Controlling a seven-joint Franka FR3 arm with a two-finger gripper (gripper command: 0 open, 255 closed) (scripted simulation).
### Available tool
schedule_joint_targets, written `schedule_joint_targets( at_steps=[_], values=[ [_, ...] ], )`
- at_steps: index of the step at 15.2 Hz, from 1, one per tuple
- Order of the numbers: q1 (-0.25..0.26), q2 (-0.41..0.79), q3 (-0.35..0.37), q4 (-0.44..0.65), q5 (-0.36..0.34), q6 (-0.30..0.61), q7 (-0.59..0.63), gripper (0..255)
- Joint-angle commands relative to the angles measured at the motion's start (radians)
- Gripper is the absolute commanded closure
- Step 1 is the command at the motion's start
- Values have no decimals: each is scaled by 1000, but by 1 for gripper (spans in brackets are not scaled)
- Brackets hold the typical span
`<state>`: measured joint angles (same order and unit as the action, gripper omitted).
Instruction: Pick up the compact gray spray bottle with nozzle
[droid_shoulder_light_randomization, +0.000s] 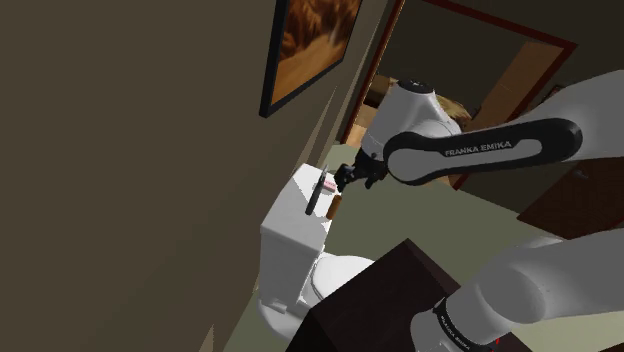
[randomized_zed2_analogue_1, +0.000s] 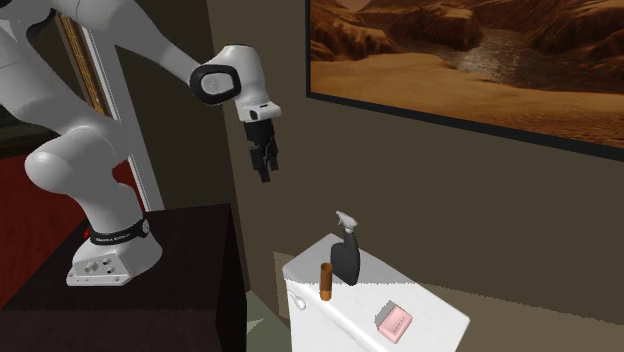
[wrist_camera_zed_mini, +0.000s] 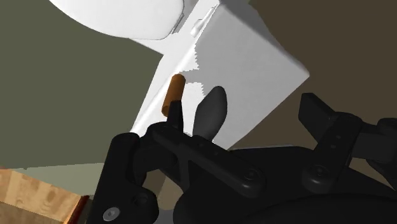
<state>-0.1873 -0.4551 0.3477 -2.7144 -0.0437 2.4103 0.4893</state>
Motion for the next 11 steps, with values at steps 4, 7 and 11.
schedule_joint_targets(
  at_steps=[4, 7, 11],
  values=[
    [-178, 223, 145, 47, -215, 217, 319, 0],
    [-311, 373, 229, 110, -486, 285, 610, 0],
    [-349, 586, 210, 241, -895, 269, 1026, 0]
  ],
)
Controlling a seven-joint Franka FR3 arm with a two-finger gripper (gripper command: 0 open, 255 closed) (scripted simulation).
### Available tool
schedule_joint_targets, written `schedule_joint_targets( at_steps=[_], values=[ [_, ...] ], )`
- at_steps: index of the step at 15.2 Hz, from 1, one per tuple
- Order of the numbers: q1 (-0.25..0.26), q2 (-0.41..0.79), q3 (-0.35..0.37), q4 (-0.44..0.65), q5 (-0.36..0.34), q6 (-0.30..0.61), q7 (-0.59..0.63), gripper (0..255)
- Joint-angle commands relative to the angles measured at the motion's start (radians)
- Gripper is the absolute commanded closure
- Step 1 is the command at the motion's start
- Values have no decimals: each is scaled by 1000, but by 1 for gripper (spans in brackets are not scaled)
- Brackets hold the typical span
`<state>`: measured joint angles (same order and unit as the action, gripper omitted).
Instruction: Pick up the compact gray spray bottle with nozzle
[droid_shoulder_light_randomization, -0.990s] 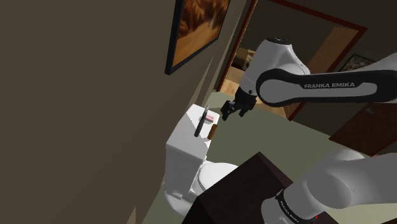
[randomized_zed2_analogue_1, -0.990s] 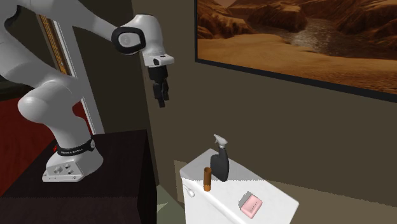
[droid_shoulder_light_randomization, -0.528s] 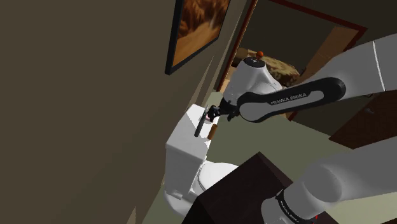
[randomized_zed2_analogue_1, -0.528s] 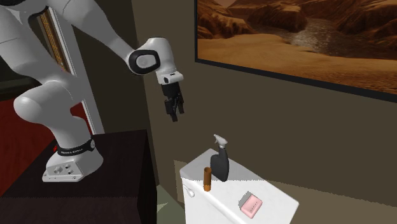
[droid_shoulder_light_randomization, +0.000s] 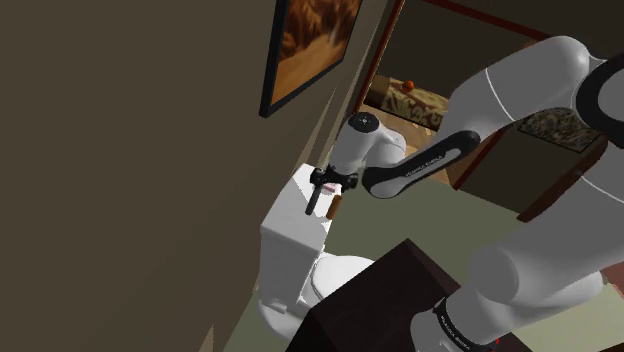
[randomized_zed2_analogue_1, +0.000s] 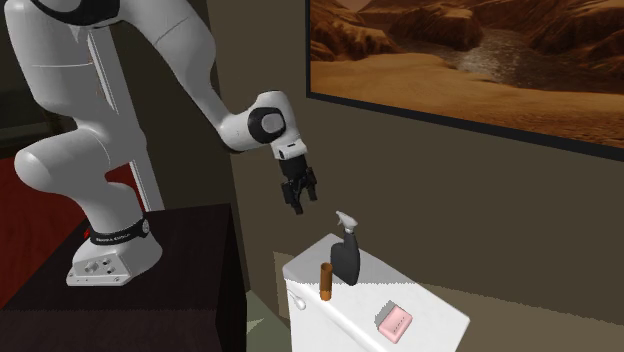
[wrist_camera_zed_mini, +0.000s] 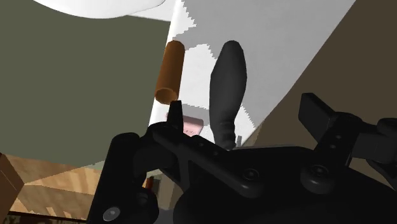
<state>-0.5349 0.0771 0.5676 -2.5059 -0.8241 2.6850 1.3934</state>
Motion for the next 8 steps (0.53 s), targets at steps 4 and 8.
schedule_joint_targets(
  at_steps=[4, 8],
  values=[
    [67, 227, -109, 170, -361, -52, 407, 0],
    [122, 374, -188, 308, -505, -97, 606, 0]
  ],
)
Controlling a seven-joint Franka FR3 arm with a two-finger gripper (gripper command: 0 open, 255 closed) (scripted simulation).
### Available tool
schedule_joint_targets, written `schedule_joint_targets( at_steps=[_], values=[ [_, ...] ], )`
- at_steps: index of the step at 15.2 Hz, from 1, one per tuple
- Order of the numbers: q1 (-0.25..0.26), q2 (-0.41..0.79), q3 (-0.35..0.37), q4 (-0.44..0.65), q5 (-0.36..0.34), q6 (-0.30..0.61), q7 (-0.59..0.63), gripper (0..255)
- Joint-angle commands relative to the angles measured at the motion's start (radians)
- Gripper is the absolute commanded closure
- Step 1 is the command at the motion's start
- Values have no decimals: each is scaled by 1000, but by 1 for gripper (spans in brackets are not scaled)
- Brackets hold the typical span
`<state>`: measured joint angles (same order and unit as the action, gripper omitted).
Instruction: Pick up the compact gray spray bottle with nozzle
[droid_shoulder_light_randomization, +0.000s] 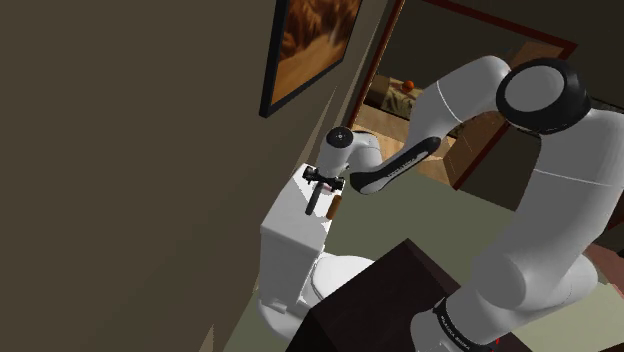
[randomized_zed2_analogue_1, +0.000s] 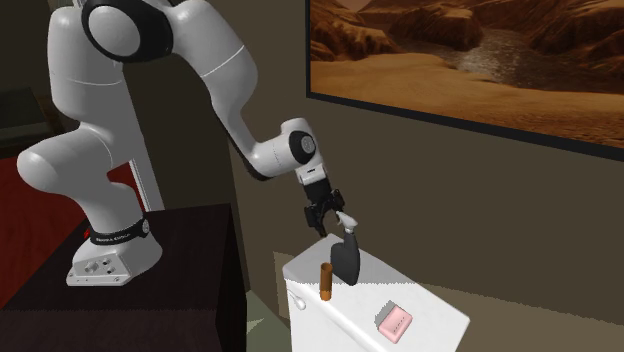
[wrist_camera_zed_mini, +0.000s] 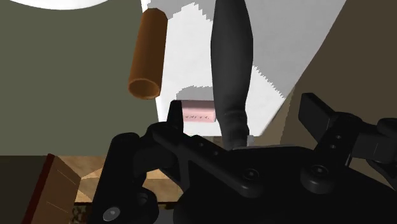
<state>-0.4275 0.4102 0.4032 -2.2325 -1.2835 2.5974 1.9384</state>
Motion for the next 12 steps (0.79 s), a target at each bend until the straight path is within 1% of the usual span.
schedule_joint_targets(
  at_steps=[1, 2, 3, 10, 12],
  values=[
    [25, 75, -40, 70, -72, -19, 102, 0],
    [35, 108, -56, 105, -95, -29, 140, 0],
    [36, 113, -58, 110, -98, -31, 145, 0],
    [66, 210, -94, 157, -194, -22, 237, 0],
    [66, 210, -94, 157, -194, -22, 237, 0]
  ],
)
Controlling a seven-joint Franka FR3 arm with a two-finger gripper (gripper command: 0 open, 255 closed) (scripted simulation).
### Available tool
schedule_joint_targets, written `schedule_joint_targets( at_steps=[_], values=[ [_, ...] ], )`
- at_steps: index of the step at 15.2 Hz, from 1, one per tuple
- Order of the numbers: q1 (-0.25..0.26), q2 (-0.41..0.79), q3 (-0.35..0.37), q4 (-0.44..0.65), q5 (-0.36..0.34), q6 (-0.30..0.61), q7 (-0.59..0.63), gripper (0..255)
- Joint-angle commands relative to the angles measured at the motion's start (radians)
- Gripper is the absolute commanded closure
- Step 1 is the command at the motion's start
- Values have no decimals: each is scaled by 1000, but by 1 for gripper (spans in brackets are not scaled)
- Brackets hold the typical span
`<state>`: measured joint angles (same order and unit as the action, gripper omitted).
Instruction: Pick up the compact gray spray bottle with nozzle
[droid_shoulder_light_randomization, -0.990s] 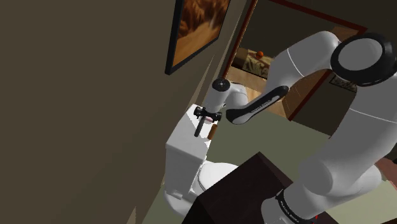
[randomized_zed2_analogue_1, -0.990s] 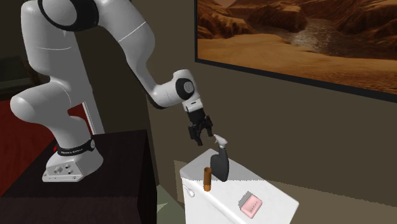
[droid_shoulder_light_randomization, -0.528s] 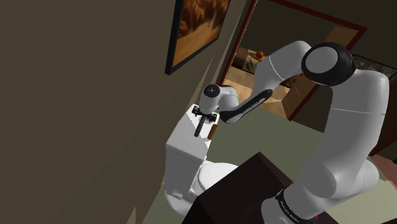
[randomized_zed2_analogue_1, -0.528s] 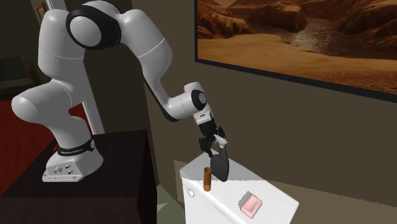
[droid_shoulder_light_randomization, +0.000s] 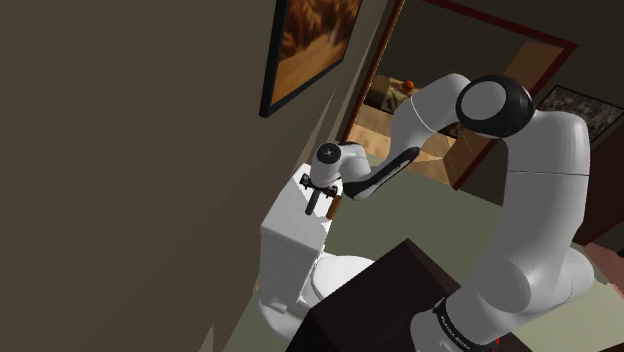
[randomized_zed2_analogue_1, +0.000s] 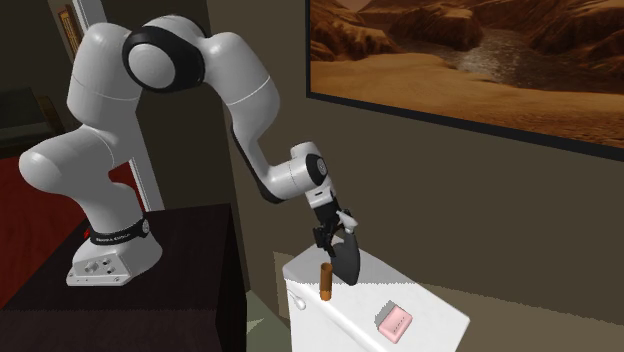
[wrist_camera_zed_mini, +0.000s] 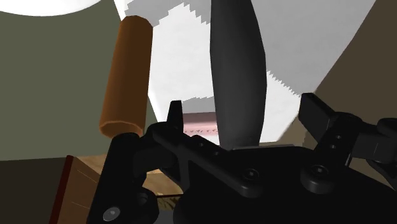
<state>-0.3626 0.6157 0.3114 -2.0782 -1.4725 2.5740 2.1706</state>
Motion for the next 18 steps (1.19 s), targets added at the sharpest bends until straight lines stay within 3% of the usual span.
schedule_joint_targets(
  at_steps=[1, 10, 18],
  values=[
    [1, 4, -2, 2, -5, 1, 4, 255],
    [1, 4, -2, 2, -5, 1, 4, 255],
    [-30, -98, 35, -47, 97, -8, -93, 255]
  ],
)
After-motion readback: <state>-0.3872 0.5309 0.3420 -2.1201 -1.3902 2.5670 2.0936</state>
